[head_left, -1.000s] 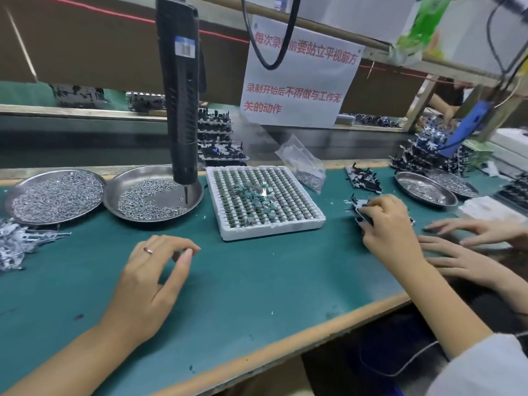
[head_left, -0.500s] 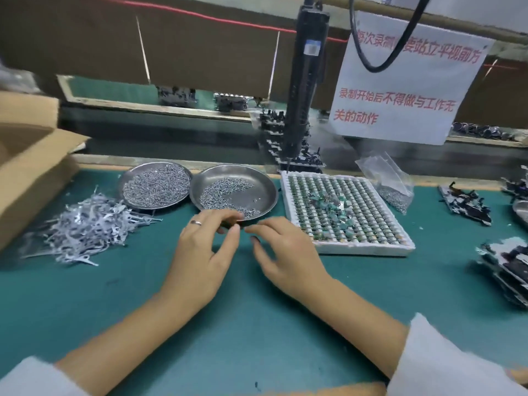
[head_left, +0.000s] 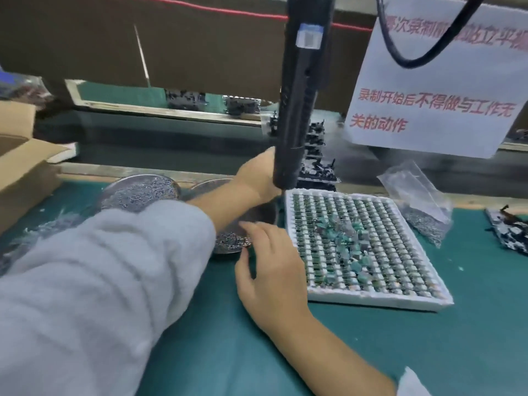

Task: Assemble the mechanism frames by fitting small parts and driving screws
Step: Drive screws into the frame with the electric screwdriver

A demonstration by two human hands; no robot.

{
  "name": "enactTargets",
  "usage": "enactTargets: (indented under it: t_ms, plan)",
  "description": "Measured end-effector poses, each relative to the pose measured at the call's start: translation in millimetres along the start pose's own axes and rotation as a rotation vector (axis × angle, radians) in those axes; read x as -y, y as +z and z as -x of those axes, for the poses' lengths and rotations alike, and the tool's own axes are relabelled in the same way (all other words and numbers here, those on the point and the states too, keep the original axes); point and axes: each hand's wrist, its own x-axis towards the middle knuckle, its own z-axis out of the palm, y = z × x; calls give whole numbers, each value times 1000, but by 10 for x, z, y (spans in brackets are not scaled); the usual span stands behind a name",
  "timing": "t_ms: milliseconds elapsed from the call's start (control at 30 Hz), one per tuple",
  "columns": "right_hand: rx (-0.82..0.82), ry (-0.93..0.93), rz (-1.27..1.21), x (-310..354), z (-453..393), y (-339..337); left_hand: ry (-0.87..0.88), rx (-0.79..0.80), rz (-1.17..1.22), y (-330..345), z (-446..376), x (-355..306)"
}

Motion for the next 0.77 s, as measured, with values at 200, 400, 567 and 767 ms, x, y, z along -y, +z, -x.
enactTargets:
  t_ms: [200,400,567,767]
  plan:
    - [-1,70,16,26,-6,18,-51,97,-162,259,-343,-193]
    - [35,41,-3,50,-21,-5,-69,-79,-133,161,-341,-233]
    - [59,22,-2,40,-4,-26,-108,-337,166,-316,81,-54]
    - [22,45,-107,38,15,-15,-204,-545,73,-956,1004,261]
